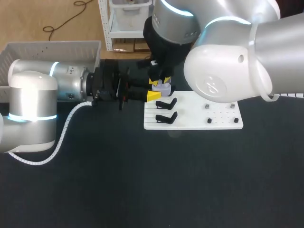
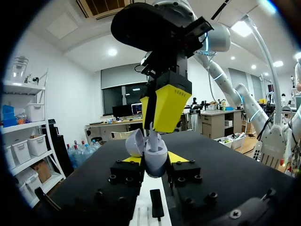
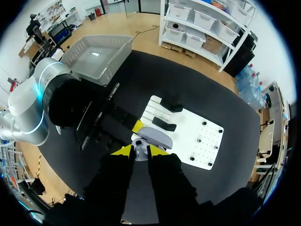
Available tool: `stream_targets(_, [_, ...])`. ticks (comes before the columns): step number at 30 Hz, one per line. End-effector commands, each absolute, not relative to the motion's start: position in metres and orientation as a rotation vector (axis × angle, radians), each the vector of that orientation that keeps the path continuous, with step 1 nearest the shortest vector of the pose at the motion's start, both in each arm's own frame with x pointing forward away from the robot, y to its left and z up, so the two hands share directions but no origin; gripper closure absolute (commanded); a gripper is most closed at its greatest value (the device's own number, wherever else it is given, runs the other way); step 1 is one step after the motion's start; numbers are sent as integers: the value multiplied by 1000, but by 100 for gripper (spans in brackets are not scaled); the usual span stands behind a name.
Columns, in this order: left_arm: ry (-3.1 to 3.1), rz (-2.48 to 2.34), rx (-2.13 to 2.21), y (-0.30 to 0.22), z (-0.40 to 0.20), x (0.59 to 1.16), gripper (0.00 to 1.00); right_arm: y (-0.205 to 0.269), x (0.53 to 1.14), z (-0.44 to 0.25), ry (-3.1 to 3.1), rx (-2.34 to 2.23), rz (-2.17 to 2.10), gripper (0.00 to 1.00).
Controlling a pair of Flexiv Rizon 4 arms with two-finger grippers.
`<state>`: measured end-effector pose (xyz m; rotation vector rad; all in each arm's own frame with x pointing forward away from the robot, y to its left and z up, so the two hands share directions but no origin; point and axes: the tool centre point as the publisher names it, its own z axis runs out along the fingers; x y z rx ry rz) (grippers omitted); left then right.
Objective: Pick up each earbud case from the left stands, insert the matching earbuds, close the lid, and place the case in the box.
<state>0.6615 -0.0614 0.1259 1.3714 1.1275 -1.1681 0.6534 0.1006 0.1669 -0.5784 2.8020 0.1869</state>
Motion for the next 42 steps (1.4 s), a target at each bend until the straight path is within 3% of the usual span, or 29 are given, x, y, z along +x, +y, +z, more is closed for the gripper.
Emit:
stream_targets(1, [1127, -1164, 1368, -62, 126, 660, 100, 102, 656, 165, 2808, -578, 184, 100])
stream_targets(16, [1127, -1164, 1368, -62, 126, 660, 100, 105, 660, 161, 2833, -589, 161, 100])
stream_targets(17, [1127, -1164, 1368, -62, 126, 660, 100, 105, 661, 161, 2836, -588, 159, 96])
stream_targets(18, [1127, -1164, 1368, -62, 126, 660, 100, 105, 661, 160, 2840, -586, 159, 62])
stream_targets(19, [1127, -1164, 1368, -62, 126, 660, 100, 105, 661, 160, 2841, -585, 158, 18])
stream_targets(20, [1127, -1164, 1368, -62, 126, 660, 100, 105, 661, 160, 2842, -585, 158, 0])
stream_targets(32, [1127, -1164, 1368, -62, 126, 660, 100, 95, 648, 194, 2819, -525, 265, 0])
stream_targets(42, [1127, -1164, 1368, -62, 126, 660, 100, 72, 699, 197, 2867, -107, 370, 0])
